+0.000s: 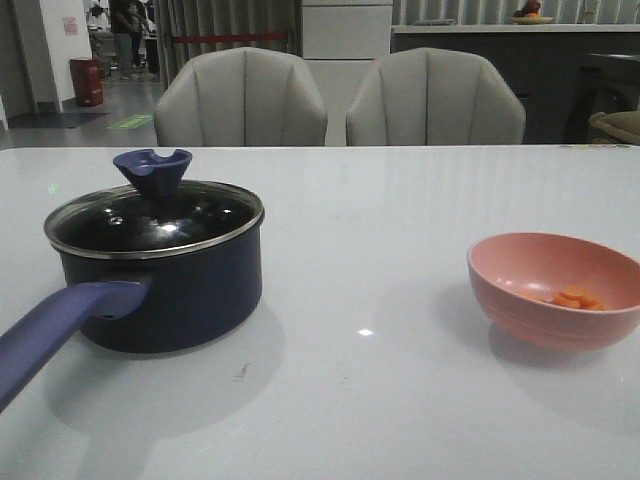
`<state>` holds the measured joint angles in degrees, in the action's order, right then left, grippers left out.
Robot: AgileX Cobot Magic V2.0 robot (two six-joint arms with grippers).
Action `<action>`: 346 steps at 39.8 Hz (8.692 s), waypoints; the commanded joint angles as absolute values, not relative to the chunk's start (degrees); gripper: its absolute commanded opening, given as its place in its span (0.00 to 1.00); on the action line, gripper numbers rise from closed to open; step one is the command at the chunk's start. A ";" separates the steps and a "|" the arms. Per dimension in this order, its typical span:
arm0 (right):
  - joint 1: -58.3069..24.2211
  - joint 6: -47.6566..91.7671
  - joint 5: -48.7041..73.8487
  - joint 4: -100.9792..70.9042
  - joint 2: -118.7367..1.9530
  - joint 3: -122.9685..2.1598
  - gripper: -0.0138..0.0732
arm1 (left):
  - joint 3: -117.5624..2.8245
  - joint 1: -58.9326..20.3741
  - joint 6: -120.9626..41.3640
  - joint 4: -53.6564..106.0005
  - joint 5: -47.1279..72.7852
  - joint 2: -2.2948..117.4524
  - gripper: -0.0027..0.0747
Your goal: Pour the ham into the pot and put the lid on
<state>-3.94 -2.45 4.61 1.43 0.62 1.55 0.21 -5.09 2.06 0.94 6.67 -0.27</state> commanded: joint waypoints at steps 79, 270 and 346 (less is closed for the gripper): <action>-3.64 -2.36 0.00 2.45 1.73 1.25 0.33 | -25.91 -5.55 2.23 4.44 19.26 20.11 0.20; -3.36 -2.36 0.00 2.45 1.73 1.25 0.33 | -75.85 2.03 13.40 -4.03 52.90 93.62 0.31; -3.30 -2.36 0.00 2.45 1.73 1.25 0.33 | -71.90 -2.53 11.19 -3.07 50.24 96.88 0.70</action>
<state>-3.71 -2.45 4.61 1.43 0.62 1.55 -70.34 -1.33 11.40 -3.18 50.99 100.36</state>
